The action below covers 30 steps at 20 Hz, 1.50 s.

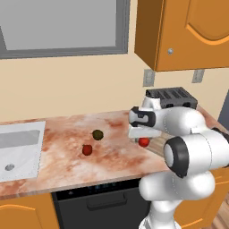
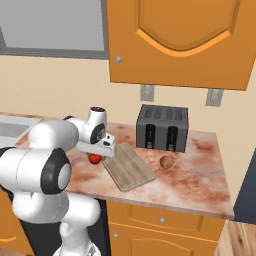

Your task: Place the avocado, onion, tomato, and bell pepper on the cutting board.

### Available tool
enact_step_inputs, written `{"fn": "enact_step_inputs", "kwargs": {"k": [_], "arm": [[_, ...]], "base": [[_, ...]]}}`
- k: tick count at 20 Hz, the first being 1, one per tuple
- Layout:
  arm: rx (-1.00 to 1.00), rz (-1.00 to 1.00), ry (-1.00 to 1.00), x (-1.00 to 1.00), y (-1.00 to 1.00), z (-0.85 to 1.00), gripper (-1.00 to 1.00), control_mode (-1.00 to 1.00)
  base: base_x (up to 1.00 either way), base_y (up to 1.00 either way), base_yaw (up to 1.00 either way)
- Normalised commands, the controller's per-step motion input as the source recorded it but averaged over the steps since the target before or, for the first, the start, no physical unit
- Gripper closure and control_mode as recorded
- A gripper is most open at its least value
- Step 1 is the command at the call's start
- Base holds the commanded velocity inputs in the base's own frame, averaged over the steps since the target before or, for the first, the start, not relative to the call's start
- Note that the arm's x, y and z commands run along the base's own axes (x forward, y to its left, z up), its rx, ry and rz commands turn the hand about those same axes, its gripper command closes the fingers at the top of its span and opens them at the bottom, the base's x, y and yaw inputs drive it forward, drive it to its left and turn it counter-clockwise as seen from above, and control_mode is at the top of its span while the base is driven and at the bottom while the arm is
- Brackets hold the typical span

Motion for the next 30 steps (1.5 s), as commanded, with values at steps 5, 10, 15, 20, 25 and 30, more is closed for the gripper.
{"fn": "enact_step_inputs", "kwargs": {"k": [5,10,15,20,25,30], "arm": [[0.00,0.02,-0.02,0.00,-0.42,0.14,1.00,-1.00],[0.00,0.04,-0.01,0.06,-0.30,0.01,1.00,-1.00],[0.00,0.07,0.00,0.25,-0.18,0.00,1.00,-1.00],[0.00,0.09,0.00,0.36,-0.06,0.00,1.00,-1.00],[0.00,0.09,0.00,0.30,0.00,0.00,1.00,-1.00],[0.00,0.08,0.00,0.07,0.00,0.00,1.00,-1.00]], "base": [[0.00,0.00,0.00],[0.00,0.00,0.00],[0.00,0.00,0.00],[0.00,0.00,0.00],[0.00,0.00,0.00],[0.00,0.00,0.00]]}}
